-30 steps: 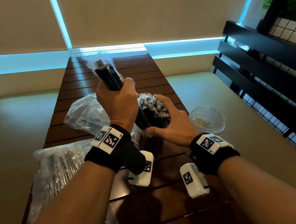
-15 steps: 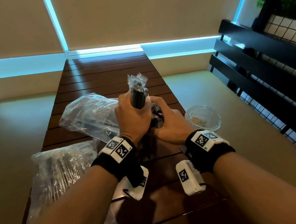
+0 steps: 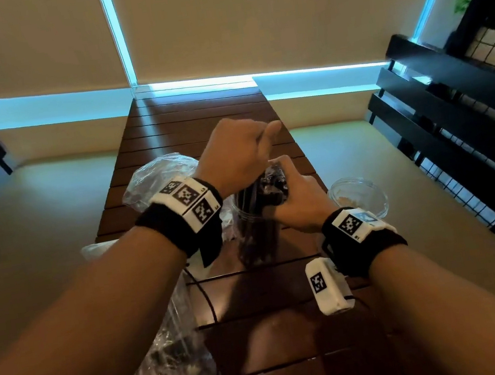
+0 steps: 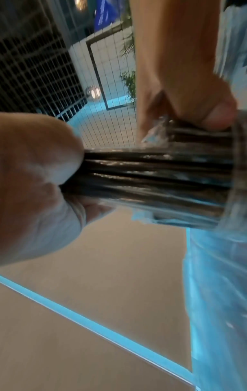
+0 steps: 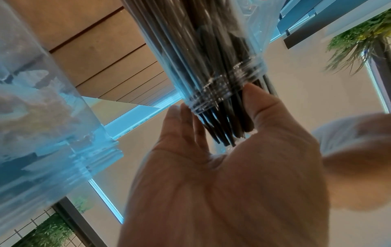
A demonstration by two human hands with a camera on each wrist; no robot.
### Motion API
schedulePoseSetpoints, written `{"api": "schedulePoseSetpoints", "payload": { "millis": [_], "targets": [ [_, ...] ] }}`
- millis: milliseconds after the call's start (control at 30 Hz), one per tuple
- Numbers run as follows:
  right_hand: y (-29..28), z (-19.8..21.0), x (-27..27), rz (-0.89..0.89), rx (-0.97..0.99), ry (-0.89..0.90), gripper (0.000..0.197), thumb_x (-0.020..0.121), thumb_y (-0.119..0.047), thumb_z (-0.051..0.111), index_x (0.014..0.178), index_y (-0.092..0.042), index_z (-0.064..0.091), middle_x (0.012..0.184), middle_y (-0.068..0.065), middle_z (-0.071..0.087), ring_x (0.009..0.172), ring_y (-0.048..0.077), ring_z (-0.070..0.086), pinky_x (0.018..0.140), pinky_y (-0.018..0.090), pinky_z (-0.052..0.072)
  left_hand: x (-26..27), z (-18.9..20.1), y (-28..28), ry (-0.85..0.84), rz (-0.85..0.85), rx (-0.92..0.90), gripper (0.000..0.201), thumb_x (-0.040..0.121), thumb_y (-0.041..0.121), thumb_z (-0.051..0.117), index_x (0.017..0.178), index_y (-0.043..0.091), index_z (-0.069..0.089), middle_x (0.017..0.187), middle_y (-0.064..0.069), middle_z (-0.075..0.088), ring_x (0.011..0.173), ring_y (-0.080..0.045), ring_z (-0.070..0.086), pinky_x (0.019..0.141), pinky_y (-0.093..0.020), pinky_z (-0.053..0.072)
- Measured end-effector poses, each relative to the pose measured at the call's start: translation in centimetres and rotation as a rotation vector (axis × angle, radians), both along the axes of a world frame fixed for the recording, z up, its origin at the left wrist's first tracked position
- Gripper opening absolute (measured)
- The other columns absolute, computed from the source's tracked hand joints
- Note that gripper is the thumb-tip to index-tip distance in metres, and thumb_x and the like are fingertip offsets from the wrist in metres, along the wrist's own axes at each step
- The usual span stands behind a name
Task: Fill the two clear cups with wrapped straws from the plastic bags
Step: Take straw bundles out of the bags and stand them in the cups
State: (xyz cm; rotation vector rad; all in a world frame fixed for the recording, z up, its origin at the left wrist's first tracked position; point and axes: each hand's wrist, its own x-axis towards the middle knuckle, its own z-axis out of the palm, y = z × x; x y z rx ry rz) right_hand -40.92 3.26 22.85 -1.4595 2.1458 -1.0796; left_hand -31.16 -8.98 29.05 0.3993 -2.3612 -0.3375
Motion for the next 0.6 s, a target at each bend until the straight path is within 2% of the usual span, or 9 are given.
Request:
{"api": "schedulePoseSetpoints", "payload": {
  "millis": [167, 233, 267, 300, 367, 400, 433, 500, 600],
  "targets": [
    [-0.3, 0.3, 0.0, -0.018, 0.025, 0.027, 0.061, 0.077, -0.031, 0.078, 0.122, -0.026, 0.038, 0.100, -0.002, 0.066, 0.086, 0.013, 0.064, 0.060, 0.014, 0.041, 0.8, -3.7, 0.1, 0.052, -0.025, 0.035, 0.062, 0.103, 0.040, 0.030, 0.085, 0.004, 0.077, 0.081, -0.011, 0.076, 0.078, -0.027, 0.073, 0.075, -0.045, 0.055],
    [-0.2, 0.6, 0.0, -0.027, 0.033, 0.018, 0.061, 0.077, -0.031, 0.079, 0.122, -0.027, 0.038, 0.098, -0.006, 0.064, 0.082, 0.005, 0.061, 0.058, 0.012, 0.039, 0.9, -4.9, 0.5, -0.036, -0.039, 0.126, 0.059, 0.104, 0.038, 0.027, 0.101, 0.006, 0.076, 0.112, -0.012, 0.075, 0.118, -0.029, 0.065, 0.102, -0.052, 0.047],
    [-0.1, 0.6, 0.0, -0.023, 0.041, 0.013, 0.062, 0.077, -0.031, 0.079, 0.122, -0.027, 0.037, 0.098, -0.007, 0.063, 0.082, 0.003, 0.060, 0.058, 0.011, 0.039, 1.0, -5.2, 0.6, -0.095, -0.031, 0.182, 0.054, 0.104, 0.036, 0.027, 0.116, 0.010, 0.073, 0.135, -0.009, 0.065, 0.139, -0.027, 0.048, 0.115, -0.056, 0.033],
    [-0.2, 0.6, -0.1, -0.014, 0.047, 0.009, 0.062, 0.076, -0.030, 0.079, 0.121, -0.027, 0.037, 0.098, -0.007, 0.063, 0.082, 0.004, 0.061, 0.058, 0.011, 0.040, 1.2, -5.1, 0.8, -0.145, -0.014, 0.243, 0.049, 0.105, 0.034, 0.027, 0.133, 0.015, 0.063, 0.153, -0.006, 0.047, 0.150, -0.027, 0.028, 0.120, -0.058, 0.021],
    [-0.4, 0.7, -0.2, 0.003, 0.061, -0.002, 0.062, 0.077, -0.029, 0.079, 0.120, -0.026, 0.035, 0.101, -0.004, 0.064, 0.085, 0.009, 0.062, 0.061, 0.013, 0.041, 1.4, -4.4, 0.9, -0.210, 0.027, 0.399, 0.051, 0.108, 0.032, 0.029, 0.157, 0.021, 0.028, 0.167, -0.008, 0.011, 0.155, -0.029, 0.005, 0.124, -0.055, 0.011],
    [-0.5, 0.8, -0.2, 0.012, 0.071, -0.019, 0.062, 0.078, -0.027, 0.078, 0.122, -0.025, 0.034, 0.102, -0.003, 0.064, 0.086, 0.008, 0.062, 0.062, 0.013, 0.041, 1.6, -4.0, 0.9, -0.213, 0.047, 0.498, 0.056, 0.108, 0.030, 0.031, 0.160, 0.024, 0.013, 0.168, -0.012, 0.005, 0.155, -0.030, 0.006, 0.124, -0.051, 0.011],
    [-0.6, 0.8, -0.1, 0.020, 0.076, -0.059, 0.061, 0.081, -0.025, 0.075, 0.126, -0.024, 0.034, 0.104, -0.003, 0.063, 0.087, 0.005, 0.060, 0.064, 0.013, 0.040, 1.6, -3.6, 0.8, -0.206, 0.067, 0.582, 0.060, 0.108, 0.028, 0.032, 0.161, 0.025, 0.005, 0.167, -0.016, 0.010, 0.153, -0.033, 0.015, 0.124, -0.048, 0.015],
    [-0.6, 0.8, 0.2, 0.019, 0.042, -0.212, 0.054, 0.089, -0.026, 0.069, 0.131, -0.022, 0.035, 0.112, 0.000, 0.060, 0.094, 0.008, 0.059, 0.068, 0.015, 0.040, 1.6, -3.3, 0.6, -0.200, 0.103, 0.627, 0.058, 0.106, 0.024, 0.033, 0.160, 0.019, 0.011, 0.161, -0.019, 0.030, 0.146, -0.032, 0.034, 0.120, -0.040, 0.025],
    [-0.9, 0.5, 0.9, -0.024, -0.072, -0.358, 0.039, 0.100, -0.038, 0.052, 0.134, -0.025, 0.037, 0.123, 0.004, 0.059, 0.099, 0.010, 0.059, 0.072, 0.017, 0.042, 1.5, -4.0, 0.9, -0.213, 0.137, 0.562, 0.050, 0.106, 0.019, 0.031, 0.156, 0.008, 0.030, 0.154, -0.017, 0.044, 0.141, -0.028, 0.041, 0.113, -0.032, 0.028]
  ]
}}
